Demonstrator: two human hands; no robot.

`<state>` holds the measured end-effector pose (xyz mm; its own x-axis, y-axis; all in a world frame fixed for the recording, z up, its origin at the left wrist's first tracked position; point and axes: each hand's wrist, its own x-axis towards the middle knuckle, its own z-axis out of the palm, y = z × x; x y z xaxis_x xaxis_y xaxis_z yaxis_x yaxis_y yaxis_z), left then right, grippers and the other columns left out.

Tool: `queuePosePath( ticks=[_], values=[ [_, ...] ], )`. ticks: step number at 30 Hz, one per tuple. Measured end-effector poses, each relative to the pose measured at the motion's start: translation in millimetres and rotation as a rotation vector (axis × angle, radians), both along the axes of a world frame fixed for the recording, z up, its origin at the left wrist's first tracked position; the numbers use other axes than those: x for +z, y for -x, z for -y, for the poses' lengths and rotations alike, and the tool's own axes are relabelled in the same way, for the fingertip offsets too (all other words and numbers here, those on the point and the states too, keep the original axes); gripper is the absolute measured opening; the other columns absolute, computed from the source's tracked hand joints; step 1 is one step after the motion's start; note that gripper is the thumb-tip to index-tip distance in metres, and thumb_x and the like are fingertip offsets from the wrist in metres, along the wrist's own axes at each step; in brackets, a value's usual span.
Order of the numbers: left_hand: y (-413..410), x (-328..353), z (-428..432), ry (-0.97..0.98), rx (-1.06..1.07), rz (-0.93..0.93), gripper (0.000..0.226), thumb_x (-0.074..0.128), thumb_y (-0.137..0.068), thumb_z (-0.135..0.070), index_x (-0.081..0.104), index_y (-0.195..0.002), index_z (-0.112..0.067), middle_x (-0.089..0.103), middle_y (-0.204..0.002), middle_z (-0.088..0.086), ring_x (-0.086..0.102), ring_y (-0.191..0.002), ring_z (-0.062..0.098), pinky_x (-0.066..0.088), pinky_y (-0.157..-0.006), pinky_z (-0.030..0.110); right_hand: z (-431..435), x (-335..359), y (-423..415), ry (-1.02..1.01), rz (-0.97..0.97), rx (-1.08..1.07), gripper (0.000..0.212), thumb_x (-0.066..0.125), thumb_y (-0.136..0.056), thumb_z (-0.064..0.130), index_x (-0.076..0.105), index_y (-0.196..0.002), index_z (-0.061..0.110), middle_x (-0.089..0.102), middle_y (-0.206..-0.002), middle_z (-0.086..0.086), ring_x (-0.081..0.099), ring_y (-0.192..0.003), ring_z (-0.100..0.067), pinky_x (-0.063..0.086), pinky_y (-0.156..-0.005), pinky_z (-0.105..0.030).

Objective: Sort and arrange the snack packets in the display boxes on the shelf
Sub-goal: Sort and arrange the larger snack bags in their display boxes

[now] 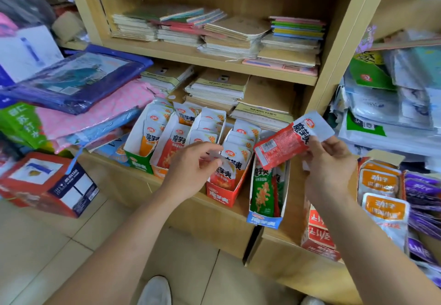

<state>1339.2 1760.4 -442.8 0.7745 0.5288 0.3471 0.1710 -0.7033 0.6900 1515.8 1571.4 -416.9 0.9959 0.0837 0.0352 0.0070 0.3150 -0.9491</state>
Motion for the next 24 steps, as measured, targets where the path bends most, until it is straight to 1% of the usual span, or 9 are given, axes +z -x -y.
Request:
queuePosePath(
  ticks=[4, 6, 9, 10, 12, 14, 16, 20, 24],
  values=[
    [1.5, 2.9, 0.0, 0.13, -0.034, -0.037, 0.026, 0.068, -0.094, -0.032, 0.071, -0.12, -0.033, 0.071, -0.105, -0.016, 0.063, -0.101, -0.002, 0.051, -0.084, 0.017, -1.6, -3.5, 3.1, 0.027, -0.024, 0.068, 0.012, 0.065, -0.096, 0.011, 0.057, -0.088, 0.014, 0.068, -0.084, -0.003, 0.059, -0.066, -0.007, 0.048, -0.054, -0.018],
    [3.1, 6.7, 2.1, 0.204, -0.028, -0.011, 0.018, 0.068, -0.093, -0.041, 0.077, -0.101, -0.028, 0.073, -0.092, -0.015, 0.065, -0.094, -0.001, 0.051, -0.083, 0.023, -3.3, -5.0, 4.0, 0.036, -0.01, 0.072, 0.008, 0.065, -0.096, 0.012, 0.057, -0.092, 0.013, 0.067, -0.086, -0.005, 0.059, -0.068, -0.008, 0.048, -0.054, -0.017],
    [3.3, 12.1, 3.3, 0.159, 0.015, 0.014, 0.029, 0.07, -0.089, -0.048, 0.075, -0.076, -0.023, 0.072, -0.075, -0.01, 0.066, -0.078, 0.004, 0.052, -0.076, 0.03, -5.4, -4.6, 2.4, 0.017, 0.018, 0.014, 0.012, 0.066, -0.095, 0.011, 0.055, -0.091, 0.012, 0.064, -0.084, -0.008, 0.06, -0.07, -0.014, 0.049, -0.055, -0.022],
    [1.1, 12.7, 4.3, 0.107, 0.032, 0.007, 0.024, 0.071, -0.088, -0.046, 0.075, -0.078, -0.024, 0.072, -0.076, -0.012, 0.066, -0.079, 0.004, 0.052, -0.076, 0.031, -5.8, -4.5, 1.8, 0.011, 0.035, -0.007, 0.013, 0.066, -0.094, 0.011, 0.054, -0.09, 0.012, 0.063, -0.082, -0.009, 0.059, -0.069, -0.015, 0.049, -0.056, -0.024],
    [-7.5, 13.4, 7.0, -0.035, 0.06, -0.014, 0.013, 0.071, -0.089, -0.04, 0.075, -0.097, -0.029, 0.071, -0.098, -0.018, 0.062, -0.098, 0.003, 0.05, -0.085, 0.029, -6.4, -5.4, 0.5, 0.004, 0.061, -0.043, 0.014, 0.066, -0.093, 0.009, 0.055, -0.087, 0.014, 0.062, -0.078, -0.006, 0.06, -0.069, -0.016, 0.053, -0.066, -0.029],
    [-21.6, 14.7, 10.2, -0.149, 0.017, -0.061, 0.029, 0.065, -0.094, -0.032, 0.068, -0.123, -0.031, 0.063, -0.127, -0.016, 0.051, -0.122, 0.007, 0.04, -0.1, 0.027, -6.3, -6.0, 0.0, -0.017, 0.066, -0.06, 0.014, 0.067, -0.093, 0.008, 0.055, -0.086, 0.013, 0.063, -0.075, -0.003, 0.062, -0.072, -0.016, 0.055, -0.074, -0.033],
    [-37.1, 15.7, 12.3, -0.229, -0.047, -0.15, 0.041, 0.056, -0.099, -0.031, 0.056, -0.141, -0.032, 0.052, -0.145, -0.014, 0.039, -0.135, 0.01, 0.033, -0.109, 0.031, -5.3, -5.7, -1.0, -0.027, 0.062, -0.076, 0.012, 0.067, -0.092, 0.007, 0.057, -0.089, 0.012, 0.067, -0.077, -0.004, 0.064, -0.074, -0.018, 0.055, -0.075, -0.034],
    [-59.4, 7.2, 13.4, -0.295, -0.104, -0.393, 0.05, 0.035, -0.105, -0.048, 0.035, -0.153, -0.036, 0.035, -0.158, -0.017, 0.027, -0.144, 0.011, 0.028, -0.115, 0.042, -2.4, -4.1, -4.5, -0.023, 0.058, -0.084, 0.013, 0.068, -0.092, 0.007, 0.061, -0.088, 0.017, 0.073, -0.084, -0.003, 0.069, -0.078, -0.017, 0.056, -0.08, -0.039],
    [-61.7, 2.1, 7.6, -0.298, -0.134, -0.454, 0.062, 0.035, -0.098, -0.062, 0.028, -0.155, -0.04, 0.034, -0.153, -0.017, 0.024, -0.14, 0.013, 0.029, -0.111, 0.042, -1.5, -3.5, -8.4, 0.017, 0.061, -0.065, 0.014, 0.068, -0.092, 0.01, 0.06, -0.085, 0.019, 0.072, -0.082, 0.0, 0.069, -0.082, -0.018, 0.057, -0.082, -0.039]
  ],
)
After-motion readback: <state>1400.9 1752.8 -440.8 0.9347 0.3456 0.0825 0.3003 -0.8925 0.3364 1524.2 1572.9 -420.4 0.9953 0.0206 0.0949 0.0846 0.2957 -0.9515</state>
